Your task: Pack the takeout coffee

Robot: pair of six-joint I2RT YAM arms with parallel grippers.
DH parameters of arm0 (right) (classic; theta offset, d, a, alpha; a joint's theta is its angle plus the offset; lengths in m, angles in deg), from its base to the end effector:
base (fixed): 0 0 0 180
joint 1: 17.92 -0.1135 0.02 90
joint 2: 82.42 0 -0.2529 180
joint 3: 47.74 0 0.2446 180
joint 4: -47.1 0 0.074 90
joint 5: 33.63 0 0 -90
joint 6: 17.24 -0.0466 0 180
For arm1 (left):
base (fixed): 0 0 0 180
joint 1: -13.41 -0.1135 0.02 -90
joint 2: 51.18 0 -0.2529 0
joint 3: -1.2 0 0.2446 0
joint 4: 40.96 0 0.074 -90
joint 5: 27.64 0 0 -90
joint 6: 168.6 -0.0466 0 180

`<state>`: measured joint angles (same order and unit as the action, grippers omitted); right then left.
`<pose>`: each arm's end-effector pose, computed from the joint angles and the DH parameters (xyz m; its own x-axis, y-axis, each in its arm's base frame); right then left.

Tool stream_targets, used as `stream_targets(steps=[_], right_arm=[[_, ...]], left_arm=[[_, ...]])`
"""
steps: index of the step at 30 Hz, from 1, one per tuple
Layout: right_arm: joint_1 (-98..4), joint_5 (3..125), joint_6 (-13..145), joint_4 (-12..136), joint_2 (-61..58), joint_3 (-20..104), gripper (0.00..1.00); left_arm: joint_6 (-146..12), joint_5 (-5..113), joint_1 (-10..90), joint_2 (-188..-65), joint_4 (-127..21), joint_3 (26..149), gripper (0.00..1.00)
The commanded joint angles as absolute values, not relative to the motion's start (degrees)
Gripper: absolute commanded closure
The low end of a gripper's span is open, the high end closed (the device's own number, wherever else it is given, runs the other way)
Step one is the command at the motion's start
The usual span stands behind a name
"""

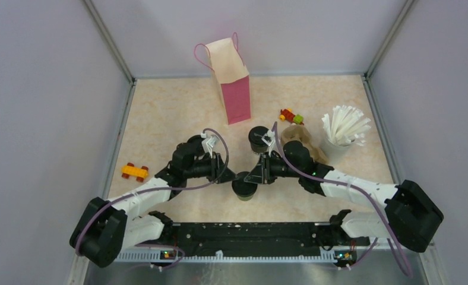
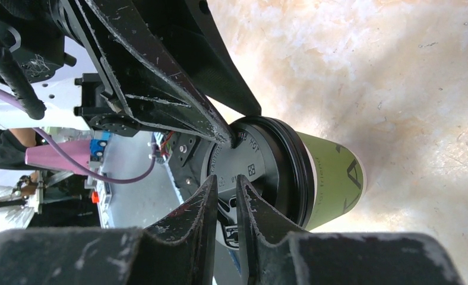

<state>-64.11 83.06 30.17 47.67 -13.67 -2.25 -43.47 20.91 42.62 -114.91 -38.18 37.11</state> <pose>0.1641 0.2013 0.2059 -0.8347 0.0033 -0.5506 -0.4948 0.4344 0.7527 0.1797 -0.1358 0.1800 -0.8138 -0.0391 -0.5798 0.5147 0.4145 -0.7505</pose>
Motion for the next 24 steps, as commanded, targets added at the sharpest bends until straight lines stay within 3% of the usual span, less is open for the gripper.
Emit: stream_targets(steps=[1, 16, 24], right_arm=[[-62.4, 85.7, 31.3, 46.0, -13.6, -0.3, 0.82], [-60.0, 81.7, 26.7, 35.1, -11.9, -16.3, 0.82], [-60.0, 77.1, 26.1, 33.7, -10.3, -22.3, 0.82]], left_arm=[[-49.0, 23.2, 43.2, -118.4, -43.7, 36.8, 0.62], [-49.0, 28.0, 44.7, -121.3, -47.4, 36.9, 0.65], [-50.2, 37.1, 45.9, -122.4, -53.8, 37.3, 0.72]])
